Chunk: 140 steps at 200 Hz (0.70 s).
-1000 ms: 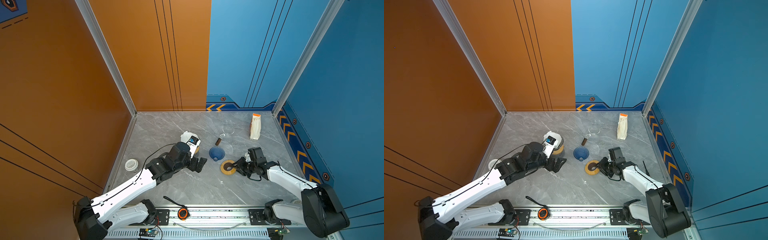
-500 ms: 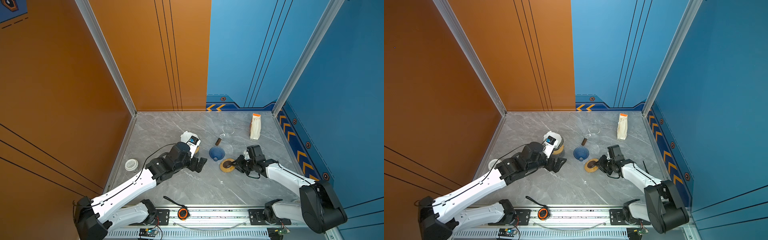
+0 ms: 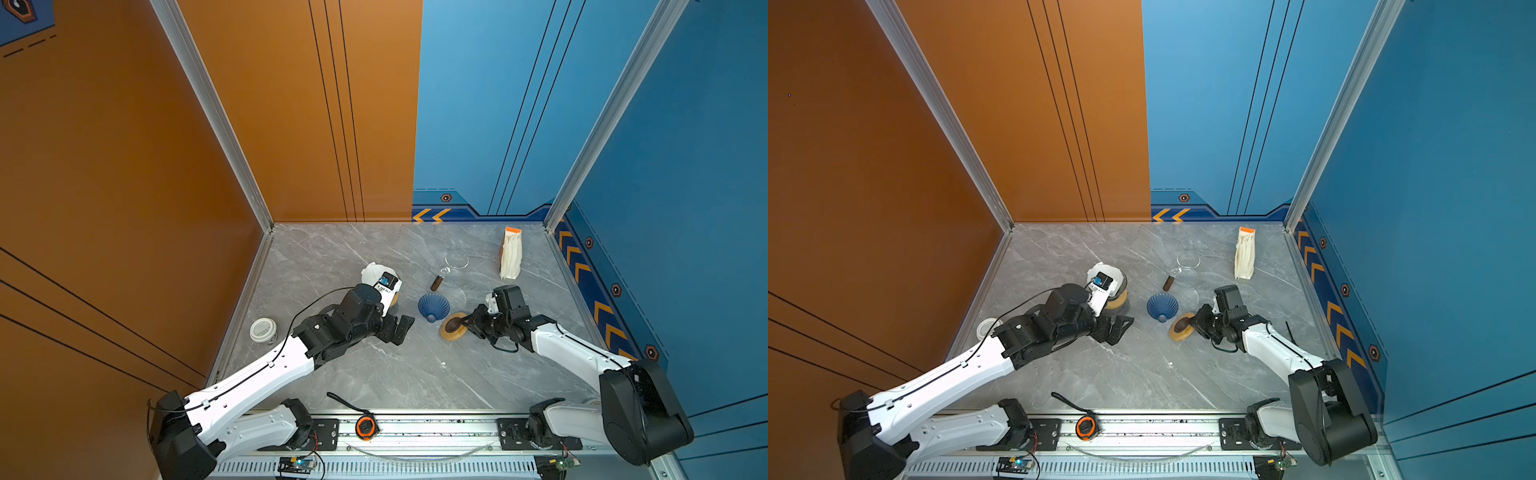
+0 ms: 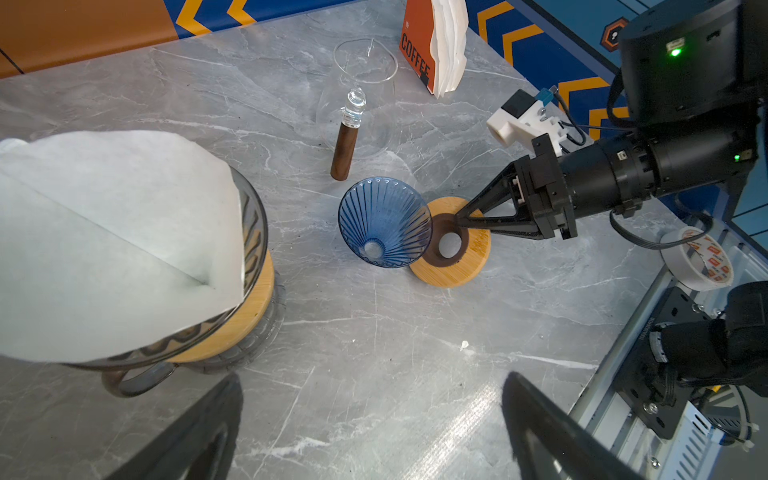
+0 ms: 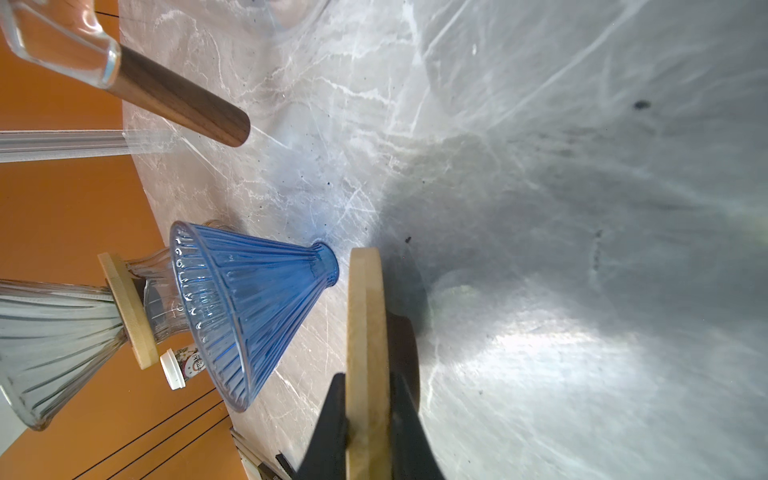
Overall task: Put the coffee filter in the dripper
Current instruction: 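Lift the bamboo ring with the right gripper and carry it farther from the robot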
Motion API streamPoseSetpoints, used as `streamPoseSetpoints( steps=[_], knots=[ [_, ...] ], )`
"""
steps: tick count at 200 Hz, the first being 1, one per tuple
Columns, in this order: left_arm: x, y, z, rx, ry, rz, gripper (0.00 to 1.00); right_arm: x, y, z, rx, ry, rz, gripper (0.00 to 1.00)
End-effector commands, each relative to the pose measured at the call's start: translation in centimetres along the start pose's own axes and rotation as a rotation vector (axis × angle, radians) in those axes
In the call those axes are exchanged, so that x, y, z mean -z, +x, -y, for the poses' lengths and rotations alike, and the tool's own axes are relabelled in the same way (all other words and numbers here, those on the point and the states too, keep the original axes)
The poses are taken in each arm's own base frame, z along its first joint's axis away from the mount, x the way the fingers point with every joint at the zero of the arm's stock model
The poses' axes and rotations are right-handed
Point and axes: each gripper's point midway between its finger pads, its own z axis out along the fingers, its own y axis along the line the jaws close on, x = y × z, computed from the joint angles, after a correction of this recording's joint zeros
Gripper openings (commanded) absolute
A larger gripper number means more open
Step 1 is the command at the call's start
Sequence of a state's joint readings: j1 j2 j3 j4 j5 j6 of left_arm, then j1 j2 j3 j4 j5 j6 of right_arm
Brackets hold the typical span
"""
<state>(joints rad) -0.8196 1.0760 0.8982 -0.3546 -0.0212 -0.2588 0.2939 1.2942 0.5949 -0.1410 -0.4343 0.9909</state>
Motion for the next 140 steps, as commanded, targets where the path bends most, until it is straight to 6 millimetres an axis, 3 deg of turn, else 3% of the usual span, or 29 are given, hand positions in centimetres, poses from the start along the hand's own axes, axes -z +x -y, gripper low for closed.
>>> streamPoseSetpoints(
  steps=[1,29,93,140],
  knots=[
    [0.4,-1.2,0.5,0.015,0.017,0.03,0.98,0.4,-0.7,0.4,0.029,0.053,0.035,0.06],
    [0.5,-1.4,0.6,0.014,0.019,0.034,0.98,1.2,-1.2,0.2,0.037,0.052,0.069,0.0],
    [0.7,-2.2,0.7,0.017,0.023,0.053,0.98,3.7,-2.1,0.4,0.036,0.056,0.112,0.0],
    [0.6,-2.7,1.2,0.009,0.039,0.056,0.98,6.7,-3.4,-1.2,0.065,0.03,0.149,0.0]
  ],
)
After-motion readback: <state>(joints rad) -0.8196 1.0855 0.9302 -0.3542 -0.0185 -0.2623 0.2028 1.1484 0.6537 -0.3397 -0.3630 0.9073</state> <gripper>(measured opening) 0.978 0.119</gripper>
